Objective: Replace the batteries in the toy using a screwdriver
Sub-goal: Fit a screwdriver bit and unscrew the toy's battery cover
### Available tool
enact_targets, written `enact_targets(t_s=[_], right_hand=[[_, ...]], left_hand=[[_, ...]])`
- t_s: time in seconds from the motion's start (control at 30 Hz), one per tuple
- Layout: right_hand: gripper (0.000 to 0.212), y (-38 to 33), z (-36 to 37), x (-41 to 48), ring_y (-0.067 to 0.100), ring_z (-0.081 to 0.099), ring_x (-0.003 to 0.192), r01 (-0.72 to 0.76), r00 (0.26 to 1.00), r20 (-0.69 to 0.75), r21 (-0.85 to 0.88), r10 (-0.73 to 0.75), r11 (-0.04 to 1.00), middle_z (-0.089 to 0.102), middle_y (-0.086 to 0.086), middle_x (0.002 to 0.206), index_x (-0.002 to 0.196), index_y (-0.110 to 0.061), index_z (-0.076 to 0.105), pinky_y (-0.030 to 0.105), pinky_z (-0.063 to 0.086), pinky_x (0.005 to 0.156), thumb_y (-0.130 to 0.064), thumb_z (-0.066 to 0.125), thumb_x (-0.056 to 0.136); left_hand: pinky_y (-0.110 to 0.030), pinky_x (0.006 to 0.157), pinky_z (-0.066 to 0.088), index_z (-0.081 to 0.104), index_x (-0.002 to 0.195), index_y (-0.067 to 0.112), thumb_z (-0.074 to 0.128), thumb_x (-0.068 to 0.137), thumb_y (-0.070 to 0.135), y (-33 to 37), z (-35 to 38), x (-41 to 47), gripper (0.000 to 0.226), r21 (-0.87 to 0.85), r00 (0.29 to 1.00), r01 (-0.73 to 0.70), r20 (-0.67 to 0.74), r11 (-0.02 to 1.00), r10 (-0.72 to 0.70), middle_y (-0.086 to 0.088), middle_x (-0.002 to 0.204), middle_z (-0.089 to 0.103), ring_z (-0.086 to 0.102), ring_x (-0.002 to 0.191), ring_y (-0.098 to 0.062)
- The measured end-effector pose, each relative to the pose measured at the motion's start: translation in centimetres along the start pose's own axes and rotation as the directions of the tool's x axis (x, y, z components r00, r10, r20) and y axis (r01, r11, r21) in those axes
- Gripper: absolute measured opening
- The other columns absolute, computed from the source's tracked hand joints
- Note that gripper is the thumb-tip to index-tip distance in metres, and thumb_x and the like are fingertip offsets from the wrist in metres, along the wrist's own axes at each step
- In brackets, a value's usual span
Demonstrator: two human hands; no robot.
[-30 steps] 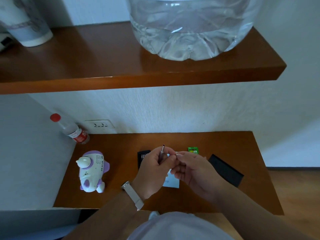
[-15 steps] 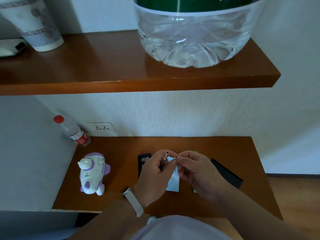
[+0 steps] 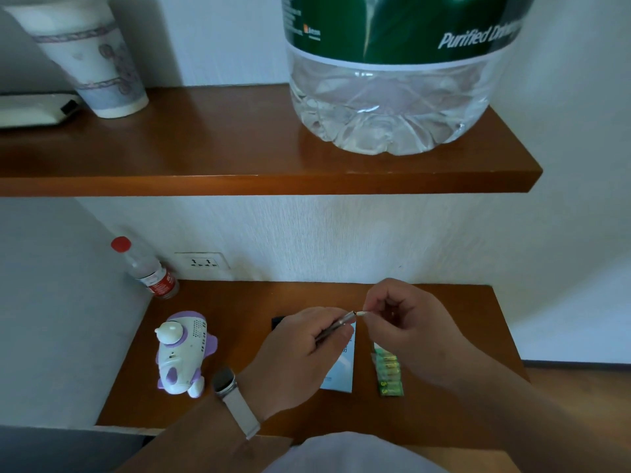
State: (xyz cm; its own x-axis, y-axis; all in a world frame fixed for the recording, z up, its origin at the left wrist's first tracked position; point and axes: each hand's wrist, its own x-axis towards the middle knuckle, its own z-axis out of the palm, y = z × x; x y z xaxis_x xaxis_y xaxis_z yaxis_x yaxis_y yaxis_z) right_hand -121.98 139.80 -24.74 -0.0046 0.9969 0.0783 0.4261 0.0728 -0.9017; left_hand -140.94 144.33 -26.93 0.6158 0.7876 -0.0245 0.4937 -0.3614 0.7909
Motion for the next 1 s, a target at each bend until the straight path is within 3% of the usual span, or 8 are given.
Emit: enact_targets(t_s=[0.2, 0.3, 0.43, 0.57, 0.73, 0.87, 1.0], right_hand=[[0.031, -1.2, 0.0, -0.1, 0.006, 0.048, 0.051, 0.09, 0.996, 0.014, -0.056, -0.09, 0.994, 0.058, -0.003, 0.066, 0.077, -0.03, 0.058, 0.014, 0.037, 0.048, -0.002, 0.067, 0.085], [0.032, -1.5, 0.2, -0.3, 0.005, 0.048, 0.051, 0.118, 0.993, 0.026, -0.087, -0.116, 0.989, 0.058, -0.004, 0.067, 0.077, -0.033, 0.057, 0.014, 0.037, 0.048, -0.004, 0.068, 0.086], [0.025, -1.7, 0.5, -0.6, 0.007, 0.049, 0.053, 0.151, 0.988, 0.05, -0.13, -0.146, 0.98, 0.059, -0.004, 0.069, 0.079, -0.029, 0.059, 0.013, 0.037, 0.049, -0.005, 0.067, 0.085], [0.024, -1.9, 0.7, -0.7, 0.013, 0.053, 0.056, 0.154, 0.987, 0.069, -0.136, -0.146, 0.979, 0.06, -0.004, 0.072, 0.079, -0.029, 0.06, 0.014, 0.039, 0.05, -0.007, 0.067, 0.085], [0.028, -1.9, 1.0, -0.6, 0.016, 0.053, 0.057, 0.137, 0.989, 0.08, -0.154, -0.126, 0.979, 0.06, -0.002, 0.073, 0.079, -0.031, 0.059, 0.014, 0.039, 0.048, -0.005, 0.067, 0.086], [0.033, -2.0, 1.0, -0.6, 0.008, 0.052, 0.056, 0.123, 0.99, 0.083, -0.15, -0.112, 0.981, 0.061, -0.003, 0.075, 0.078, -0.034, 0.057, 0.012, 0.038, 0.049, -0.004, 0.066, 0.087], [0.036, -2.0, 0.9, -0.7, 0.007, 0.052, 0.056, 0.111, 0.992, 0.07, -0.147, -0.102, 0.983, 0.061, -0.005, 0.075, 0.077, -0.036, 0.056, 0.011, 0.039, 0.05, -0.004, 0.067, 0.087]], left_hand=[[-0.016, 0.06, 0.037, 0.067, 0.102, 0.031, 0.039, 0.099, 0.056, 0.4, -1.0, -0.4, 0.037, 0.051, 0.998, -0.054, -0.011, 0.997, 0.055, 0.017, 0.07, 0.052, 0.054, 0.071, -0.008], [-0.017, 0.06, 0.037, 0.062, 0.098, 0.039, 0.041, 0.097, 0.053, 0.4, -1.3, -0.8, 0.025, 0.049, 0.998, -0.057, -0.01, 0.997, 0.058, 0.018, 0.07, 0.052, 0.053, 0.07, -0.007], [-0.013, 0.061, 0.034, 0.065, 0.104, 0.033, 0.041, 0.098, 0.052, 0.5, -1.6, -1.4, 0.032, 0.126, 0.998, -0.056, -0.004, 0.99, 0.057, 0.022, 0.07, 0.049, 0.053, 0.073, -0.002], [-0.009, 0.06, 0.031, 0.053, 0.097, 0.044, 0.046, 0.101, 0.046, 0.9, -2.0, -2.0, 0.008, 0.158, 0.999, -0.046, 0.019, 0.986, 0.044, 0.025, 0.068, 0.045, 0.052, 0.075, 0.005], [-0.01, 0.064, 0.043, 0.066, 0.108, 0.03, 0.05, 0.1, 0.037, 1.3, -2.4, -2.5, 0.019, -0.036, 0.996, 0.066, 0.055, 0.997, -0.064, 0.027, 0.076, 0.056, 0.057, 0.081, 0.008], [-0.013, 0.066, 0.045, 0.066, 0.1, 0.021, 0.051, 0.1, 0.033, 1.4, -2.5, -2.8, 0.019, -0.114, 0.993, 0.096, 0.078, 0.989, -0.088, 0.034, 0.074, 0.058, 0.057, 0.08, 0.011], [-0.011, 0.07, 0.046, 0.067, 0.103, 0.02, 0.052, 0.1, 0.028, 1.7, -2.5, -2.8, 0.018, -0.151, 0.994, 0.105, 0.049, 0.983, -0.098, 0.021, 0.078, 0.061, 0.057, 0.084, 0.01]])
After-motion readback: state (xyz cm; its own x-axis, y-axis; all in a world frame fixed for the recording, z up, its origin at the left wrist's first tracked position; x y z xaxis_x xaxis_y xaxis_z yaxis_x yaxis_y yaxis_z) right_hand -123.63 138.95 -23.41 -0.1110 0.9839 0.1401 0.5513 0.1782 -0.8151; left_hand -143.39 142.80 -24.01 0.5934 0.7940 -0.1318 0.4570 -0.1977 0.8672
